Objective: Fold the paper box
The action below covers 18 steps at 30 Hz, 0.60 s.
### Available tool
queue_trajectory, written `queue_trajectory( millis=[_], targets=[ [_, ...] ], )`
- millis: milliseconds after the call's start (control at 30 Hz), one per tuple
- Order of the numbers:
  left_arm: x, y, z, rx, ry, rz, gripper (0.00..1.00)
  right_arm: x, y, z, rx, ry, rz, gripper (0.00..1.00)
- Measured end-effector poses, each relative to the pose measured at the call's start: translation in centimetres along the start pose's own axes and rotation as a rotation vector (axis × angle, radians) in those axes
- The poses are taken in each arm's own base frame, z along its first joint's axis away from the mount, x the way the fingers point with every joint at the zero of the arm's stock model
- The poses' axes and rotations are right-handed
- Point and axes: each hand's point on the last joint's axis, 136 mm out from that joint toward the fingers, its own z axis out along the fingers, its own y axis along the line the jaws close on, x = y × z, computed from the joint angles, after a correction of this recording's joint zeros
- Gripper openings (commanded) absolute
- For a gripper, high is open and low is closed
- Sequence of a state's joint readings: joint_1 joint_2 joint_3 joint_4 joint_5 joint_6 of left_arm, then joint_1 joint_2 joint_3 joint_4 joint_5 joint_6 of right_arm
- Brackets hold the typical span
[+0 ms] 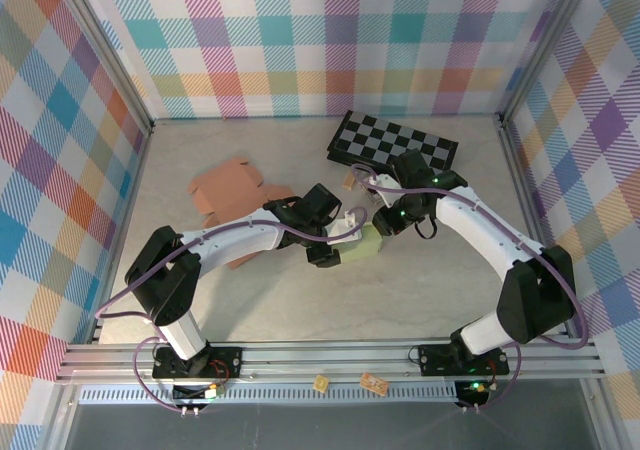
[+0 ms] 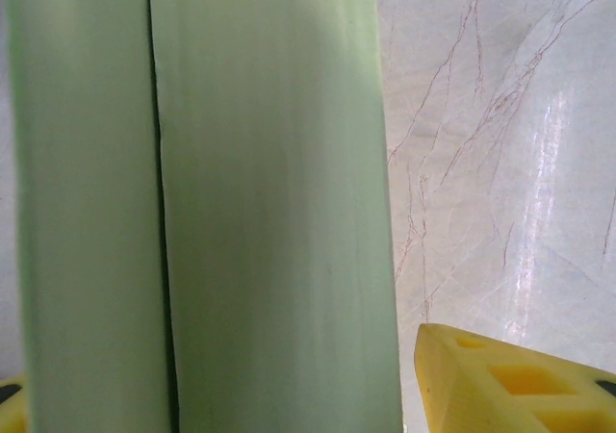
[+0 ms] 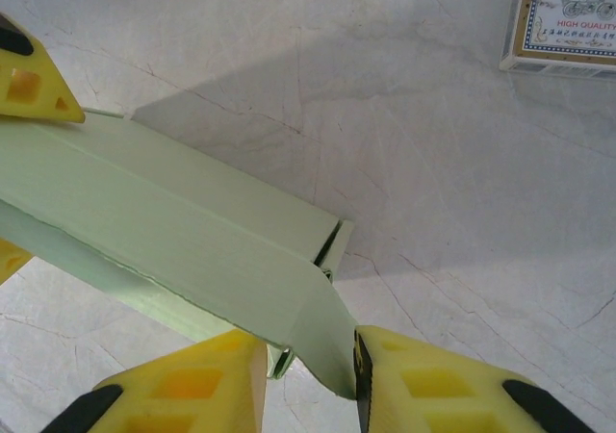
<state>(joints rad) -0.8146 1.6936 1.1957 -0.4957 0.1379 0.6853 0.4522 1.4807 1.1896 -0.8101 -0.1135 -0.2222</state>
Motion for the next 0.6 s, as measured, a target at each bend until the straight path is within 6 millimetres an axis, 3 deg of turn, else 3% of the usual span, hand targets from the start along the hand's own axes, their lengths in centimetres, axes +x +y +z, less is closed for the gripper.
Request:
queue_trajectory(
  millis=[200,367,600],
  targets=[
    [0.00,0.00,0.00,0.000,0.000,-0.001,0.61,0.12,0.02,-0.01,0.000,0.005,0.019,0.32],
    [0.00,0.01,0.00,0.000,0.000,-0.004,0.61,0.33,0.08,-0.13,-0.002,0.011,0.037,0.44],
    [0.01,0.00,0.00,0.000,0.000,-0.004,0.61,0.73,0.24,-0.47,0.000,0.003,0.034,0.43]
  ],
)
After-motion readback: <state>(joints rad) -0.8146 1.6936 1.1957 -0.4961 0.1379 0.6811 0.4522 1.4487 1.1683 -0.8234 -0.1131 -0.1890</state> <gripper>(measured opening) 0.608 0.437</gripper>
